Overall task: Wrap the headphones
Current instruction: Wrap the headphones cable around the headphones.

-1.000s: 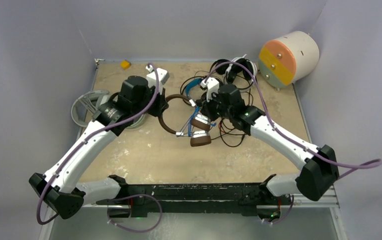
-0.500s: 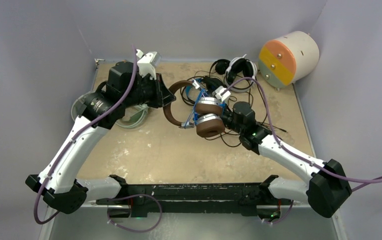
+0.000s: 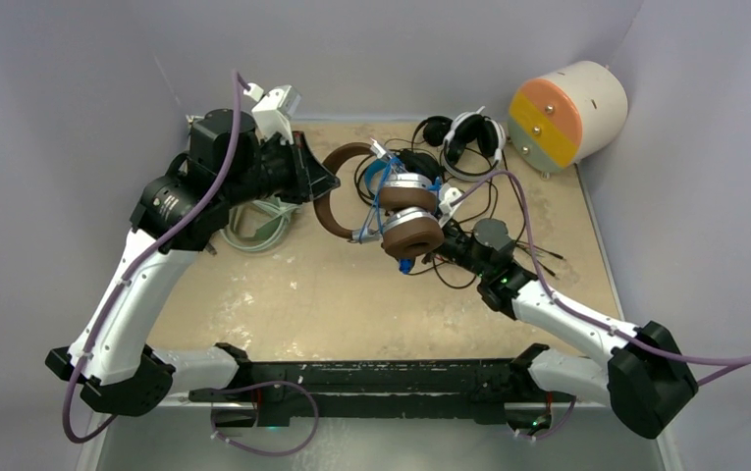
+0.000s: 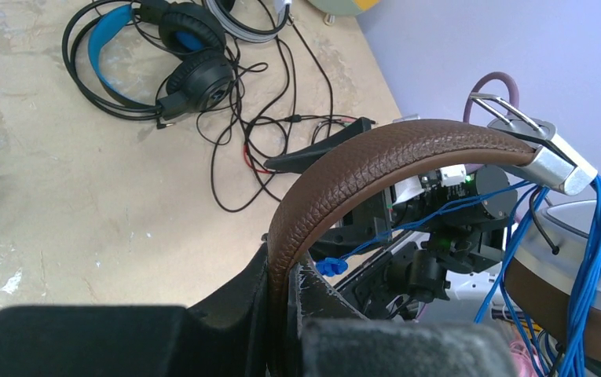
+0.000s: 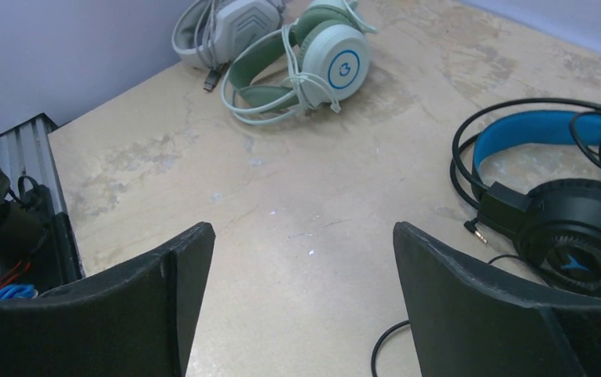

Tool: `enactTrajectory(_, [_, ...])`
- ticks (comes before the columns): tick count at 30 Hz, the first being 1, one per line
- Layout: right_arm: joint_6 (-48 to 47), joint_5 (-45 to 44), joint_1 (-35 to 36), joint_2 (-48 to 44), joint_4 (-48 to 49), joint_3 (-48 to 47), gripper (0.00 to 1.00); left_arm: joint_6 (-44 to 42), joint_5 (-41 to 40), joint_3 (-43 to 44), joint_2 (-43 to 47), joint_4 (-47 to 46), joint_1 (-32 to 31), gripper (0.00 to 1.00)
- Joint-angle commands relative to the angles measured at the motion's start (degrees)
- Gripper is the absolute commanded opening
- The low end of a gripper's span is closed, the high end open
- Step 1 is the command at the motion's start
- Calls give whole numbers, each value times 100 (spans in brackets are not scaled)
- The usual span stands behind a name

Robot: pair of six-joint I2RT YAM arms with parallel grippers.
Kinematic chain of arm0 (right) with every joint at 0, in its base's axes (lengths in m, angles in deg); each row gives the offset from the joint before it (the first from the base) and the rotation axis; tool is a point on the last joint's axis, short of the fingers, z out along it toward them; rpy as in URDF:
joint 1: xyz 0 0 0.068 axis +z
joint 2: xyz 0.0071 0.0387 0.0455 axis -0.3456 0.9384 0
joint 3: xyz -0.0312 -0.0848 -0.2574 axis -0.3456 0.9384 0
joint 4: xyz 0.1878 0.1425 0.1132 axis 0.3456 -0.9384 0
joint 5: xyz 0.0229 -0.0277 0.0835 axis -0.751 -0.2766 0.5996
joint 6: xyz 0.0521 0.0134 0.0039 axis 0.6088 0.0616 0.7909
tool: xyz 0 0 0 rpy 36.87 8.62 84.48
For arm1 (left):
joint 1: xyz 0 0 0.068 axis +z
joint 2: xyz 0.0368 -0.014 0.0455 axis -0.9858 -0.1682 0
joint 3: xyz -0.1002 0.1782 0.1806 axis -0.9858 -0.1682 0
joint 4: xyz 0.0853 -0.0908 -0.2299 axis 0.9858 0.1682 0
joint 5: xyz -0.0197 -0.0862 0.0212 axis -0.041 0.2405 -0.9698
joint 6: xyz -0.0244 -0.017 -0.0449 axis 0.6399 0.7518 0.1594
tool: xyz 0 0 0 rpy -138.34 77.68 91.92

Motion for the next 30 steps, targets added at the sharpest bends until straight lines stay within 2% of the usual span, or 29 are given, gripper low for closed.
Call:
enactTrajectory(1, [-231, 211, -29, -259, 265, -55, 88, 213, -16, 377, -12, -71, -14, 0])
enactTrajectory(7, [-307, -528, -32, -692, -377, -25, 99, 184, -46, 501, -82, -26, -15, 0])
enactTrajectory(12, [-293, -565, -32, -1094, -692, 121, 99, 168, -41, 535, -101, -39, -14, 0])
enactTrajectory(20, [-344, 336, -32, -1758, -1169, 194, 99, 161, -103, 564, -144, -7, -14, 0])
enactTrajectory(25, [-365, 1170, -32, -1792, -1385, -57, 99, 178, -3, 556, -181, -42, -13, 0])
enactTrajectory(30, [-296, 1375, -31, -1641, -1290, -372, 99, 202, 57, 550, -190, -90, -12, 0])
